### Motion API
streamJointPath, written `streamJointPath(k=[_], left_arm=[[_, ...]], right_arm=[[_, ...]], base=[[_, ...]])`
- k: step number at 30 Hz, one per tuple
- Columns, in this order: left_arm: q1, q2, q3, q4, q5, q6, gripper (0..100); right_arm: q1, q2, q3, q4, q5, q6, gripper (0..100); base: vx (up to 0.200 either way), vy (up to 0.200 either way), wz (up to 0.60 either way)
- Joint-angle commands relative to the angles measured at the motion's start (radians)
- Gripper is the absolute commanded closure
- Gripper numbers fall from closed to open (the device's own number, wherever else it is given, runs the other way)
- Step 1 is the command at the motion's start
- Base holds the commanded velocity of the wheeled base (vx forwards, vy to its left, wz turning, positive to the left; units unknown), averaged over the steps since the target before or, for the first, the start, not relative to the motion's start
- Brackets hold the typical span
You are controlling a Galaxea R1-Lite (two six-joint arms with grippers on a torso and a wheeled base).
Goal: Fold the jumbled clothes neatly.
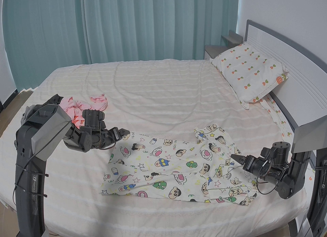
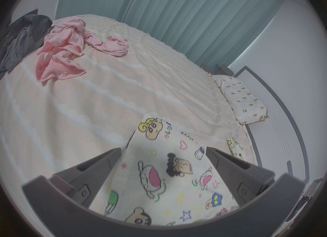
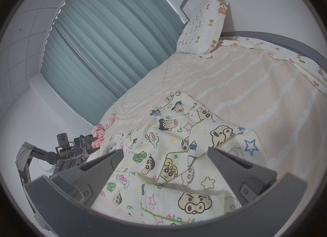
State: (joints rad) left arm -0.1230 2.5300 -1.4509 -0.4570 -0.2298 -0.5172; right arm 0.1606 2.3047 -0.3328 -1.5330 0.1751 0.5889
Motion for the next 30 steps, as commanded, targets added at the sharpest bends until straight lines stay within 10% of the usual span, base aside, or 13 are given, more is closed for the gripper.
streamJointPath(k=[1, 30], left_arm=[[-0.012, 0.101, -0.102, 0.006, 0.017, -0.003, 0], [-0.018, 0.205, -0.330, 0.143, 0.133, -0.009, 0]], right_arm=[[0.014, 0.013, 0.001, -0.006, -0.009, 0.000, 0], [0.027, 0.007, 0.011, -0.009, -0.009, 0.006, 0]], base=[[0.000, 0.000, 0.00], [0.000, 0.000, 0.00]])
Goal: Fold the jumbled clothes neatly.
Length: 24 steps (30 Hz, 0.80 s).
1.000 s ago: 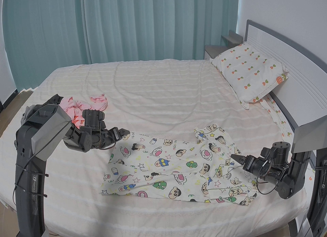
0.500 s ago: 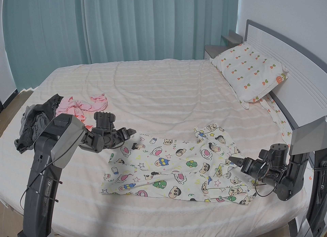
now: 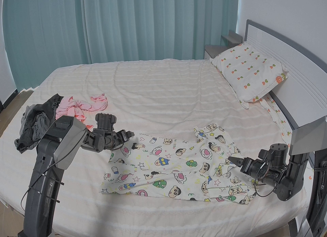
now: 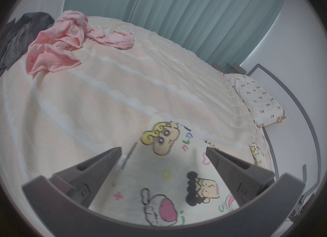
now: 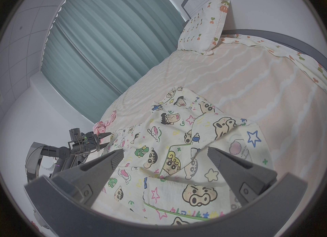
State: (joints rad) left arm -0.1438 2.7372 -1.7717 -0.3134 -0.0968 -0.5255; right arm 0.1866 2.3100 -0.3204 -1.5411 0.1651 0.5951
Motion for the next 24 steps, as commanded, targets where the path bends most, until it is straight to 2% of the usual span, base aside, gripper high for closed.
streamJointPath(k=[1, 15, 16, 24], left_arm=[[0.003, -0.001, -0.012, 0.000, 0.000, -0.001, 0], [0.000, 0.002, -0.014, 0.005, -0.001, -0.002, 0], [0.000, 0.002, -0.014, 0.005, -0.003, -0.002, 100], [0.000, 0.001, -0.015, 0.002, -0.004, -0.030, 100]], right_arm=[[0.001, 0.002, -0.002, -0.001, 0.001, 0.000, 0], [0.002, 0.006, -0.003, 0.001, 0.002, 0.000, 0], [0.002, 0.006, -0.003, -0.001, 0.002, 0.000, 0], [-0.015, 0.020, -0.080, 0.025, 0.001, 0.000, 0]], base=[[0.000, 0.000, 0.00], [0.000, 0.000, 0.00], [0.000, 0.000, 0.00], [0.000, 0.000, 0.00]])
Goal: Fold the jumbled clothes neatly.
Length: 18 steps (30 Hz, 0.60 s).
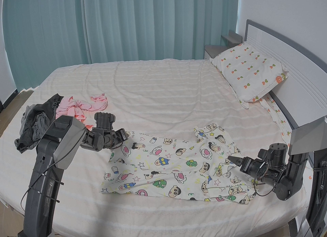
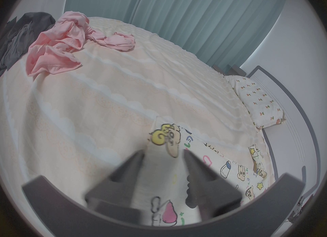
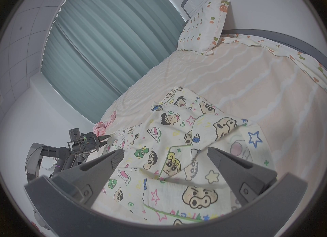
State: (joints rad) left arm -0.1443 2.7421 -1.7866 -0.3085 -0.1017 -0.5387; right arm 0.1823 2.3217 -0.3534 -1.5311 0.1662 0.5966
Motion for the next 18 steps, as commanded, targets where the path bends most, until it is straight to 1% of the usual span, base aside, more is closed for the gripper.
streamJointPath(k=[1, 2, 3, 4, 7, 11, 13, 14, 18], left_arm=[[0.000, -0.009, 0.000, -0.004, 0.002, -0.033, 100], [0.000, -0.012, 0.000, -0.007, 0.004, -0.041, 100], [0.000, -0.012, 0.000, -0.007, 0.004, -0.041, 100], [0.000, -0.033, 0.000, -0.007, 0.005, -0.053, 100], [0.000, -0.055, 0.004, -0.009, 0.013, -0.063, 100], [-0.001, -0.081, 0.007, -0.009, 0.036, -0.081, 100], [-0.001, -0.081, 0.007, -0.009, 0.036, -0.081, 100], [0.000, -0.101, 0.013, -0.011, 0.051, -0.101, 100], [0.002, -0.125, 0.042, -0.009, 0.062, -0.104, 100]], right_arm=[[-0.024, 0.010, -0.082, 0.045, -0.001, -0.003, 0], [-0.032, 0.008, -0.110, 0.074, 0.001, -0.004, 0], [-0.032, 0.008, -0.110, 0.074, 0.001, -0.004, 0], [-0.053, 0.004, -0.211, 0.190, 0.001, -0.006, 0], [-0.080, 0.011, -0.341, 0.327, 0.006, -0.011, 0], [-0.086, 0.038, -0.466, 0.422, 0.007, -0.023, 0], [-0.086, 0.038, -0.466, 0.422, 0.007, -0.023, 0], [-0.087, 0.076, -0.579, 0.522, 0.007, -0.047, 0], [-0.087, 0.134, -0.690, 0.586, 0.007, -0.064, 0]], base=[[0.000, 0.000, 0.00], [0.000, 0.000, 0.00], [0.000, 0.000, 0.00], [0.000, 0.000, 0.00], [0.000, 0.000, 0.00], [0.000, 0.000, 0.00], [0.000, 0.000, 0.00], [0.000, 0.000, 0.00], [0.000, 0.000, 0.00]])
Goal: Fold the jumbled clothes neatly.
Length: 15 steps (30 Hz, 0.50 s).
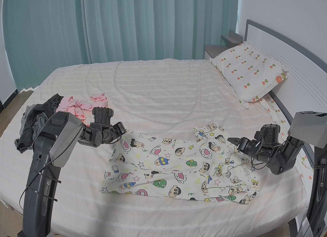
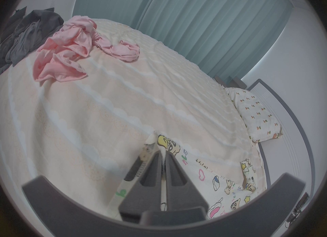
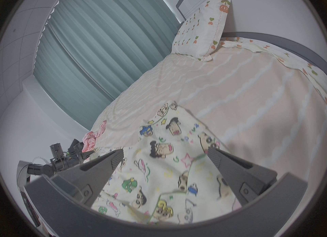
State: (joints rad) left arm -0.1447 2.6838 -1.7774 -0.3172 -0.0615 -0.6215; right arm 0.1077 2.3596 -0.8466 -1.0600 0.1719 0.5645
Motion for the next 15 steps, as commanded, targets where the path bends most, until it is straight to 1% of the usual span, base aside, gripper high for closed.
streamJointPath(k=[1, 6, 8, 11, 15], left_arm=[[0.002, -0.075, 0.044, -0.002, 0.023, -0.020, 100], [0.005, -0.093, 0.062, -0.003, 0.025, -0.018, 100], [0.005, -0.107, 0.079, -0.003, 0.035, -0.018, 100], [0.007, -0.124, 0.110, -0.006, 0.042, -0.017, 100], [0.013, -0.134, 0.139, -0.026, 0.045, -0.015, 100]], right_arm=[[-0.014, 0.109, -0.218, 0.135, 0.001, -0.040, 0], [-0.026, 0.145, -0.293, 0.190, 0.001, -0.057, 0], [-0.043, 0.173, -0.356, 0.238, 0.000, -0.084, 0], [-0.059, 0.199, -0.414, 0.288, 0.000, -0.101, 0], [-0.063, 0.230, -0.479, 0.313, -0.002, -0.106, 0]], base=[[0.000, 0.000, 0.00], [0.000, 0.000, 0.00], [0.000, 0.000, 0.00], [0.000, 0.000, 0.00], [0.000, 0.000, 0.00]])
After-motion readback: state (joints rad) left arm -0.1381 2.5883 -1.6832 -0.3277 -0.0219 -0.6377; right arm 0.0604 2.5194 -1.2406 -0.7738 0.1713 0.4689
